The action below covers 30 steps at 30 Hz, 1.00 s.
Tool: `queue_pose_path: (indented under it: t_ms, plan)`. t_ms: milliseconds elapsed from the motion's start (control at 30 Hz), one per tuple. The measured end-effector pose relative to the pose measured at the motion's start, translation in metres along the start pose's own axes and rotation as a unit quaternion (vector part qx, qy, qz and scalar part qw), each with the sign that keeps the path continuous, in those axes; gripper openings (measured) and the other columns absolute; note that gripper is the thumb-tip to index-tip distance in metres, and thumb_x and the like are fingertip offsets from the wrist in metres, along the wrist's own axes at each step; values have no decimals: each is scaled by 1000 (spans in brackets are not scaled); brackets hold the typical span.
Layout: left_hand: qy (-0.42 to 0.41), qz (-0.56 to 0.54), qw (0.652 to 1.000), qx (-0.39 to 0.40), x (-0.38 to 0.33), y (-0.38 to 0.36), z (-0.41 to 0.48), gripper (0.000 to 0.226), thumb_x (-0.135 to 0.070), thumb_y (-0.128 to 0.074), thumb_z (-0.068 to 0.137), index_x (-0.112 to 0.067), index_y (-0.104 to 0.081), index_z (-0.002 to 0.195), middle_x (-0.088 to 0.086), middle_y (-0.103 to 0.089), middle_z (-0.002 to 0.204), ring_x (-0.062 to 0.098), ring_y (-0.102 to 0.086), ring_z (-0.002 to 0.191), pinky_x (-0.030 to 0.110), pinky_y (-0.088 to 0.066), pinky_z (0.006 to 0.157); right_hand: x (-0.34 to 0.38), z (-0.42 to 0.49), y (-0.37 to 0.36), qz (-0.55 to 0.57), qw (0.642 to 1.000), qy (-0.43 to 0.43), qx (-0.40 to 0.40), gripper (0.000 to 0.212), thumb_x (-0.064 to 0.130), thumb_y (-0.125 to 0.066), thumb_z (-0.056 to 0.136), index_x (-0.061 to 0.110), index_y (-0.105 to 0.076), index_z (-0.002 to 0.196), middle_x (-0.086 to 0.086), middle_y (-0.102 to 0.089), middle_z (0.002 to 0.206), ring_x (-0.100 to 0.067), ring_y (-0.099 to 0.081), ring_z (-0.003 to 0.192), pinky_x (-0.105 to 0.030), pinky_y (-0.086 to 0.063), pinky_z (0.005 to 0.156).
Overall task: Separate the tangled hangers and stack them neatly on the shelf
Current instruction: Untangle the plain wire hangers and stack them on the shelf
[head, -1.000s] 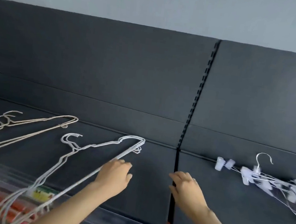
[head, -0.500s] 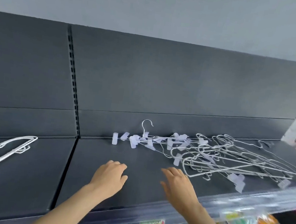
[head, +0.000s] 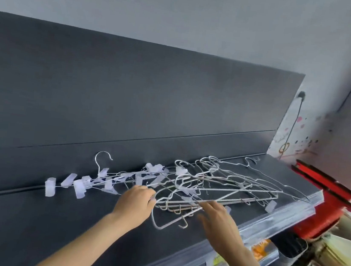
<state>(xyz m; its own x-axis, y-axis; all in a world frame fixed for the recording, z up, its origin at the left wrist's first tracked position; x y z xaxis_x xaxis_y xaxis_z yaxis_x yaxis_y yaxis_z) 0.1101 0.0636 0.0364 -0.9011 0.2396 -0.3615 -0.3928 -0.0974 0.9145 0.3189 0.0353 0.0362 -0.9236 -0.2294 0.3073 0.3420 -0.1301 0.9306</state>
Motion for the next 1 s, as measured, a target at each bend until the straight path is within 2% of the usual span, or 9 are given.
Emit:
queue_pose_path:
  t_ms: [133, 400, 467, 533, 633, 767, 867, 933, 1000]
  plan:
    - [-17, -25, 999, -12, -9, -10, 45, 29, -23, -40, 94, -11, -62, 109, 3, -62, 114, 20, -51, 112, 32, -44, 91, -38, 29, 4, -9, 999, -37, -12, 36, 26, -44, 94, 16, -49, 129, -1, -54, 127, -20, -52, 116, -29, -42, 94]
    - [-55, -13, 998, 28, -34, -44, 118, 32, -19, -35, 96, -11, -57, 118, 3, -55, 126, 19, -45, 117, 31, -41, 96, -112, 67, 0, -3, 994, -103, -27, 31, 22, -45, 93, 13, -56, 120, -3, -59, 120, -22, -55, 110, -30, -46, 90]
    - [-45, -4, 998, 38, -35, -49, 133, 35, -19, -34, 97, -15, -49, 128, 2, -50, 132, 19, -42, 121, 30, -39, 98, -130, 82, -2, 3, 994, -102, -29, 30, 21, -46, 93, 13, -57, 120, -3, -59, 118, -22, -57, 108, -31, -48, 88]
    - [-25, -1, 998, 57, -34, -55, 143, 38, -23, -37, 96, -18, -43, 133, 1, -46, 135, 19, -40, 124, 31, -39, 99, -147, 99, -2, 4, 995, -94, -27, 24, 18, -45, 92, 10, -61, 108, -5, -61, 109, -25, -59, 102, -33, -48, 81]
    - [6, -12, 996, 83, -37, -62, 151, 41, -28, -43, 94, -25, -41, 135, -5, -42, 135, 15, -45, 119, 30, -43, 93, -175, 129, -4, 5, 996, -88, -18, 24, 17, -46, 90, 7, -61, 107, -8, -60, 109, -29, -57, 103, -36, -46, 83]
    - [46, -12, 996, 79, -40, -62, 154, 20, -24, -47, 92, -29, -55, 110, -10, -45, 122, 11, -53, 90, 22, -39, 70, -214, 174, -9, -38, 994, -89, 49, 31, 25, -45, 92, 7, -52, 117, -11, -55, 120, -31, -49, 115, -39, -43, 90]
    - [65, 17, 995, 79, -41, -60, 147, 14, -24, -49, 90, -36, -47, 84, -15, -46, 114, 6, -45, 69, 19, -32, 59, -239, 203, -16, -73, 981, -109, 140, 51, 36, -44, 92, 14, -32, 137, -9, -41, 139, -29, -37, 129, -42, -34, 102]
    - [93, 36, 991, 85, -36, -60, 139, 16, -24, -51, 87, -37, -45, 77, -18, -45, 110, 8, -48, 70, 21, -36, 61, -250, 213, -24, -87, 972, -104, 191, 50, 39, -44, 91, 15, -34, 134, -9, -43, 138, -29, -38, 128, -42, -33, 103]
    - [134, 53, 986, 82, -31, -58, 130, 15, -26, -52, 82, -34, -46, 71, -18, -45, 105, 12, -55, 79, 24, -39, 64, -255, 219, -30, -82, 976, -79, 183, 33, 35, -47, 89, 15, -48, 117, -10, -52, 126, -29, -45, 120, -38, -37, 97]
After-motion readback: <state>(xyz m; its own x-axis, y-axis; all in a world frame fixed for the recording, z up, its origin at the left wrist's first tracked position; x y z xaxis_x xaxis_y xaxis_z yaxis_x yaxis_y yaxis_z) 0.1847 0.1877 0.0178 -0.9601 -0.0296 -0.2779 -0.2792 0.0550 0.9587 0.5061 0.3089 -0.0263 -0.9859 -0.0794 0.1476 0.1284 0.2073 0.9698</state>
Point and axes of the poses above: each hand's wrist, its own z-axis towards the middle knuckle, its own y-axis out of the back of the hand, x = y × z, the point moved 3 cm from there along z, towards the middle knuckle
